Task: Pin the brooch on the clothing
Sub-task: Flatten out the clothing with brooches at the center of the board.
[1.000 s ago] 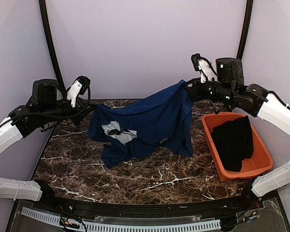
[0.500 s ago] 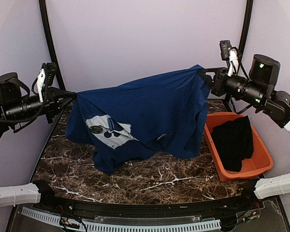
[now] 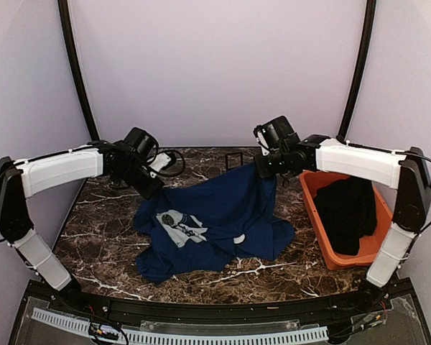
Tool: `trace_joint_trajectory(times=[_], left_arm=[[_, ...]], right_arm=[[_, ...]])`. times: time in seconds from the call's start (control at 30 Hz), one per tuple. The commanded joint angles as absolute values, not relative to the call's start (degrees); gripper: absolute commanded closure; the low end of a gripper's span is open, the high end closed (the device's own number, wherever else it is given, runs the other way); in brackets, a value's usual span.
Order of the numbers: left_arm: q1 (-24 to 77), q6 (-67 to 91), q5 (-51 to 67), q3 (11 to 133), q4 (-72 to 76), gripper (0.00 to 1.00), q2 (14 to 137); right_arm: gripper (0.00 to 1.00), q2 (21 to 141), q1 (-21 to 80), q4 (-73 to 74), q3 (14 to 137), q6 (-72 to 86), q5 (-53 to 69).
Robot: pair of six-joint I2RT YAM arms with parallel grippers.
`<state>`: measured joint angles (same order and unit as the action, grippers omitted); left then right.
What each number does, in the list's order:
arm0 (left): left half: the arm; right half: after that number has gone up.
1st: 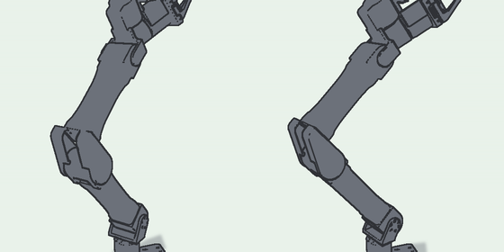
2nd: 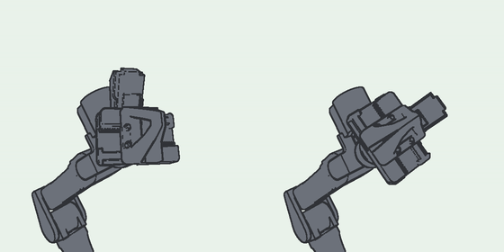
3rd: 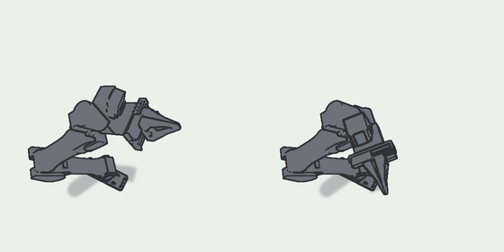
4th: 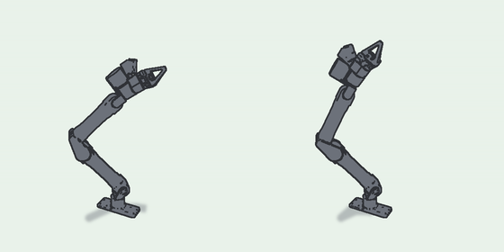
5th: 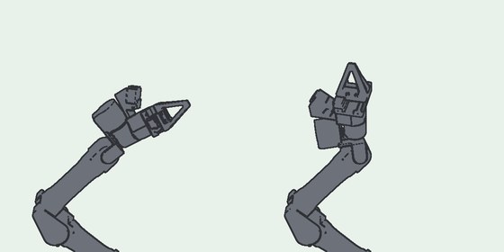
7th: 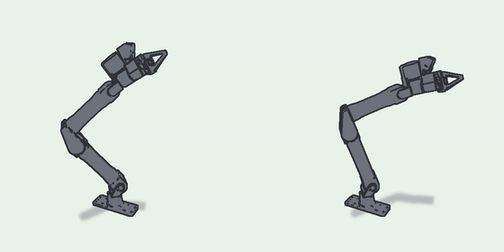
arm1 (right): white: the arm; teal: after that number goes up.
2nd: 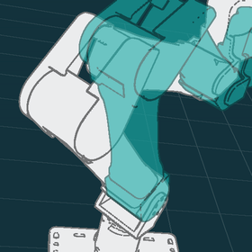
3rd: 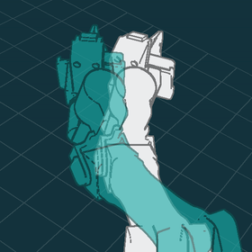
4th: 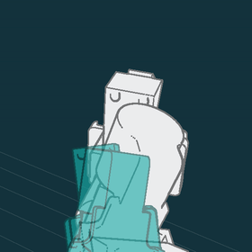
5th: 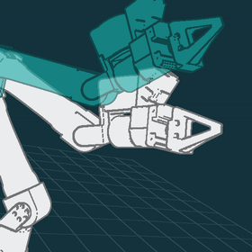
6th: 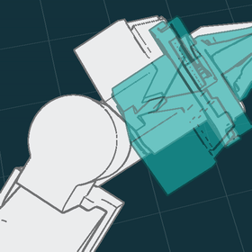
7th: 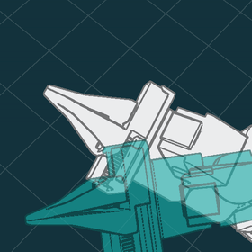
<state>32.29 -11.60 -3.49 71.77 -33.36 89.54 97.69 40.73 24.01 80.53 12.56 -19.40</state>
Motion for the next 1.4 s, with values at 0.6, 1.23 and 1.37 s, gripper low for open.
trace_joint_trajectory(times=[0.6,1.23,1.37], left_arm=[[27.25,-12.58,-23.83,84.08,-23.21,0.99,108.64],[27.19,-3.59,-17.61,75.68,-28.79,0.02,89.85],[28.99,3.65,-8.04,63.49,-28.35,0.01,79.03]], right_arm=[[0.99,118.44,36.65,13.51,96.58,10.72,-26.38],[0.47,102.93,36.78,33.31,88.92,18.16,-17.13],[0.47,96.07,38.07,33.41,79.86,21.47,-7.89]])
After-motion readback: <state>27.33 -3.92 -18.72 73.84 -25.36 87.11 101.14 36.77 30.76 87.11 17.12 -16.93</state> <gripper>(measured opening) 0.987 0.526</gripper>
